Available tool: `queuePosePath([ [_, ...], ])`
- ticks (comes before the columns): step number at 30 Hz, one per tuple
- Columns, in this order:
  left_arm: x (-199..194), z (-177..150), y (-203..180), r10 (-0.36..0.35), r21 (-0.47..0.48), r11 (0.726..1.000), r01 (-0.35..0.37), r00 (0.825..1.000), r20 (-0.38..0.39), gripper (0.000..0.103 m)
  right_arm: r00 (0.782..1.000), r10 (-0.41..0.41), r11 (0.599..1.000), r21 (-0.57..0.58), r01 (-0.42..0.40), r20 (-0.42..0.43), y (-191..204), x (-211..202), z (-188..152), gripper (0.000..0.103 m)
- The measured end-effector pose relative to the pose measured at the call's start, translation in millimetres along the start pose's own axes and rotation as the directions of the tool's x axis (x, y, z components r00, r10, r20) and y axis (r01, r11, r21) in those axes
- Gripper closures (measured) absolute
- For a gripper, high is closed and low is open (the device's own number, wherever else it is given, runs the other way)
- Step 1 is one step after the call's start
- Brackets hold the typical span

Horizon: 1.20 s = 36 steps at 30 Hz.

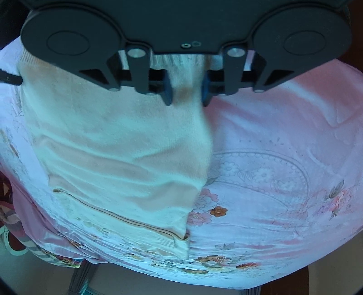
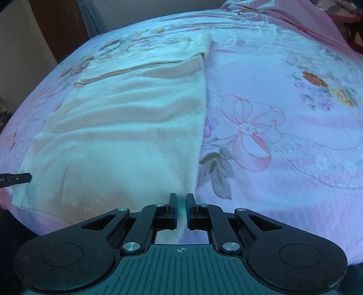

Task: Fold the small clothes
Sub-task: 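Close both grippers on the sweater hem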

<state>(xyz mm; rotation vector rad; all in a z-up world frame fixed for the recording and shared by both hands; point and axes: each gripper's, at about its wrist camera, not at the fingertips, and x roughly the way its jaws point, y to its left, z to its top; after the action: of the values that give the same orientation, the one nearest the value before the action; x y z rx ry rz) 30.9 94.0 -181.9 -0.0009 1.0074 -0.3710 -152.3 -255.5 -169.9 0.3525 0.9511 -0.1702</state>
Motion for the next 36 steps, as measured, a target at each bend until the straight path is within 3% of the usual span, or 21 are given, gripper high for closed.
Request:
queuePosePath([
  [3, -0.2, -0.9, -0.5, -0.008, 0.016, 1.0, 0.008, 1.0, -0.004, 0.078, 1.0, 0.019, 0.998, 0.055, -0.018, -0.013, -9.7, -4.2, -5.4, 0.095],
  [4, 0.6, -1.3, -0.2, -0.014, 0.015, 1.0, 0.014, 1.0, -0.01, 0.075, 0.999, 0.037, 0.996, 0.077, -0.035, -0.027, -12.0, -3.2, -6.6, 0.081],
  [5, 1.4, -1.4, 0.2, -0.019, 0.011, 1.0, 0.019, 1.0, -0.016, 0.074, 0.998, 0.062, 0.993, 0.099, -0.058, -0.033, -14.0, -2.5, -7.8, 0.052],
  [7, 1.5, -1.6, -0.6, -0.019, 0.006, 1.0, 0.019, 1.0, -0.017, 0.073, 0.993, 0.112, 0.985, 0.133, -0.109, -0.018, -13.9, -3.9, -10.0, 0.016],
  [11, 0.3, -4.5, 0.9, -0.038, 0.006, 0.999, 0.038, 0.999, -0.019, 0.077, 0.995, 0.097, 0.991, 0.091, -0.095, -0.016, -0.5, 0.6, -14.1, 0.02],
  [12, -0.1, -5.3, 1.6, -0.043, 0.007, 0.999, 0.043, 0.999, -0.019, 0.079, 0.994, 0.108, 0.99, 0.09, -0.106, -0.02, 1.4, 1.2, -15.2, 0.027],
  [14, -1.1, -6.3, 4.3, -0.054, -0.006, 0.999, 0.054, 0.998, -0.02, 0.091, 0.99, 0.134, 0.988, 0.082, -0.131, -0.032, 4.7, 1.6, -17.4, 0.057],
  [18, -2.9, -8.1, 7.6, -0.086, -0.032, 0.996, 0.086, 0.996, -0.019, 0.097, 0.979, 0.195, 0.977, 0.098, -0.189, -0.062, 6.6, 5.7, -21.3, 0.072],
  [19, -3.3, -8.3, 6.8, -0.09, -0.029, 0.996, 0.09, 0.996, -0.017, 0.098, 0.974, 0.215, 0.972, 0.11, -0.207, -0.065, 5.7, 6.8, -22.1, 0.091],
  [20, -3.9, -8.5, 6.1, -0.094, -0.027, 0.995, 0.094, 0.995, -0.015, 0.098, 0.97, 0.234, 0.967, 0.12, -0.225, -0.068, 5.9, 8.0, -22.6, 0.096],
  [22, -3.9, -8.4, 3.4, -0.092, -0.01, 0.996, 0.091, 0.996, -0.02, 0.098, 0.966, 0.248, 0.965, 0.111, -0.239, -0.074, 8.4, 9.9, -24.0, 0.096],
  [25, -1.3, -9.7, -1.1, -0.054, 0.038, 0.998, 0.055, 0.998, -0.029, 0.092, 0.981, 0.191, 0.977, 0.106, -0.186, -0.039, 7.4, 6.2, -23.5, 0.096],
  [30, 0.0, -11.5, -5.2, -0.049, 0.058, 0.997, 0.052, 0.998, -0.048, 0.084, 0.97, 0.235, 0.957, 0.19, -0.219, -0.066, -4.8, 12.8, -21.3, 0.095],
  [34, -1.1, -9.0, 0.7, -0.099, -0.007, 0.995, 0.099, 0.993, -0.056, 0.098, 0.961, 0.27, 0.947, 0.196, -0.253, -0.066, -1.5, 12.4, -20.1, 0.096],
  [36, -8.5, -3.9, 3.3, -0.133, -0.035, 0.991, 0.132, 0.991, -0.028, 0.098, 0.955, 0.295, 0.941, 0.178, -0.286, -0.026, 2.8, 1.0, -14.4, 0.096],
])
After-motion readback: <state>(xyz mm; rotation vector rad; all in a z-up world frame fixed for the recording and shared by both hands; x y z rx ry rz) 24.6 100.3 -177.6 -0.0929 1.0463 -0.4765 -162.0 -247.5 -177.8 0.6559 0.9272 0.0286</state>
